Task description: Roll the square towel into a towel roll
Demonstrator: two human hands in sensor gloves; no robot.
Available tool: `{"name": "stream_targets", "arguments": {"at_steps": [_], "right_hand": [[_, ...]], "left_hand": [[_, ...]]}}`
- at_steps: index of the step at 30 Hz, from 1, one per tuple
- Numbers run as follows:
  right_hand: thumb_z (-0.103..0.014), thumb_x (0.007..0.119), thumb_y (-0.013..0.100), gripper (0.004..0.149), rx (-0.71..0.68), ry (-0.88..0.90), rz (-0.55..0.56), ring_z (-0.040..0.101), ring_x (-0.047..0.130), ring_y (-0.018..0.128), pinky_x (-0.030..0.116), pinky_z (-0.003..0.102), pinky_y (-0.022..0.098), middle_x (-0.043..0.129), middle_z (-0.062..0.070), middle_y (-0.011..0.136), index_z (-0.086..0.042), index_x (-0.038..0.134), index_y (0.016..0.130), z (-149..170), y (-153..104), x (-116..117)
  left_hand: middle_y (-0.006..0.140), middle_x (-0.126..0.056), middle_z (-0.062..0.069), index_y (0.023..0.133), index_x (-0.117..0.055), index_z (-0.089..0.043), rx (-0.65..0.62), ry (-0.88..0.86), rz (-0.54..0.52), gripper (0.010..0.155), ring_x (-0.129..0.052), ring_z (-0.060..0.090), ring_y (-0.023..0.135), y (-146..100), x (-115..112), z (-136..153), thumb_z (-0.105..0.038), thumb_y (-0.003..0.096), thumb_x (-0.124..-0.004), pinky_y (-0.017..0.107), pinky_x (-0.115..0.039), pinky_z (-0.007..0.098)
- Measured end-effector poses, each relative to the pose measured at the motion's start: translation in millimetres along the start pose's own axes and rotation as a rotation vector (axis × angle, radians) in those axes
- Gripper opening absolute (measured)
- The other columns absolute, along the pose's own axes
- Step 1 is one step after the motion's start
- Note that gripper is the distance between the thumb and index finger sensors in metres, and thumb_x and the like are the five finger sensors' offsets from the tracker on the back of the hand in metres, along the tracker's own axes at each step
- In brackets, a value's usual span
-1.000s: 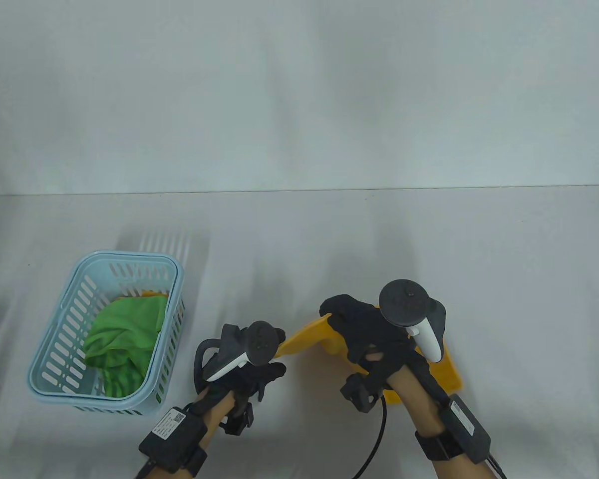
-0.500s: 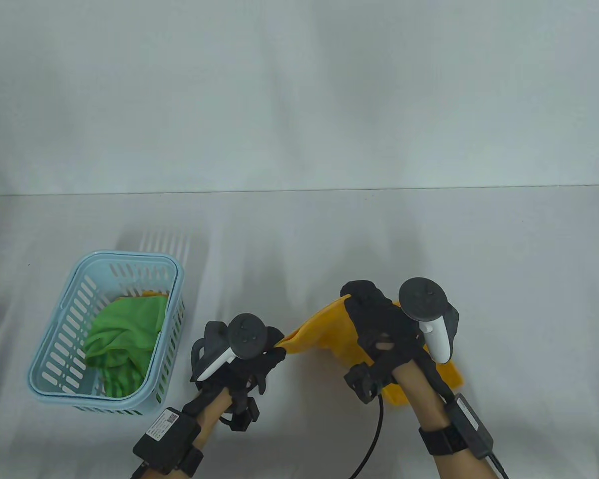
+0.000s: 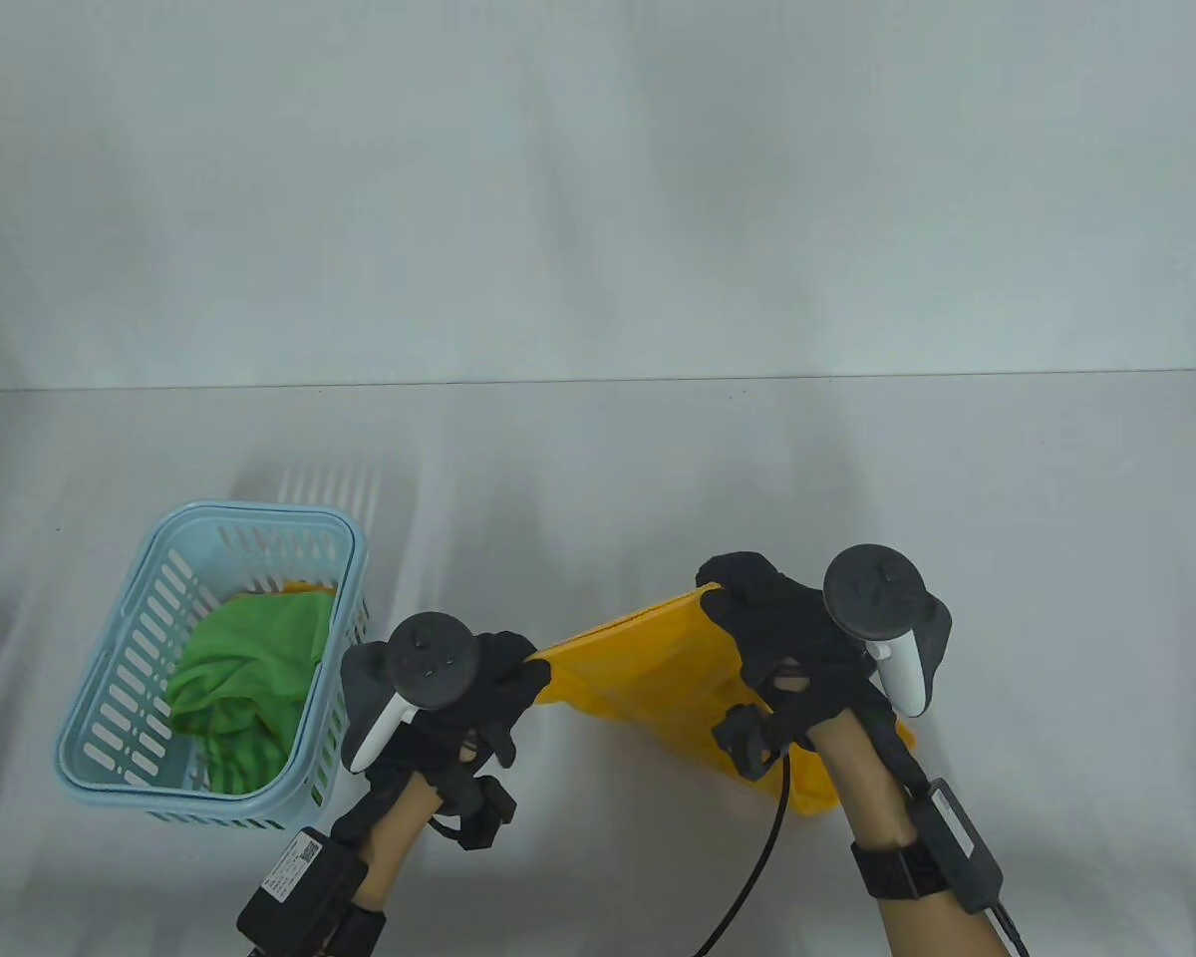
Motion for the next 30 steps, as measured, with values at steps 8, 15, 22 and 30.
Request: {"name": "stream_targets", "arguments": {"at_steps": [8,15,22,30], "right_hand": [[-0.037,0.079,0.034,0.039,-0.014,-0.012,0.082,0.028,0.096,0.062,0.074,0.055,0.055,0.094,-0.001,0.065,-0.031,0.085,0.072,-26.7,-5.3,-21.4],[-0.039,0.079,0.034,0.039,-0.011,0.008,0.088,0.029,0.089,0.072,0.071,0.054,0.058,0.086,-0.001,0.080,-0.032,0.086,0.072,-67.3,-1.0,-59.8],[-0.039,0.080,0.034,0.039,0.004,0.153,0.074,0.029,0.093,0.068,0.074,0.054,0.056,0.091,-0.001,0.077,-0.034,0.087,0.072,-99.3,-0.8,-90.2],[-0.039,0.075,0.037,0.039,0.014,0.286,0.046,0.027,0.095,0.066,0.075,0.052,0.054,0.092,-0.002,0.074,-0.038,0.079,0.076,-116.7,-8.4,-99.1]], "left_hand": [[0.071,-0.099,-0.012,0.070,-0.091,-0.037,-0.062,0.074,-0.126,0.040,-0.100,0.022,0.077,-6.7,38.9,-24.2,-0.053,0.0366,-0.079,0.067,-0.073,0.053],[0.077,-0.095,-0.011,0.073,-0.089,-0.037,-0.127,0.027,-0.188,0.040,-0.096,0.023,0.082,-6.4,102.3,-61.4,-0.051,0.0372,-0.079,0.068,-0.072,0.054],[0.081,-0.092,-0.012,0.076,-0.086,-0.039,-0.180,-0.066,-0.245,0.040,-0.094,0.023,0.085,-13.3,160.2,-95.9,-0.050,0.0376,-0.080,0.069,-0.071,0.054],[0.077,-0.101,-0.011,0.079,-0.085,-0.040,-0.213,-0.249,-0.194,0.041,-0.105,0.020,0.072,-18.0,185.5,-107.1,-0.041,0.0375,-0.083,0.067,-0.075,0.052]]}}
Point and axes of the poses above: the tracker on the back of each hand, its own z axis roughly to the little-finger side, its own y axis roughly from the wrist to the fingertips, x = y × z, the point moved 5 cm from there along y, roughly from the wrist to the fingertips
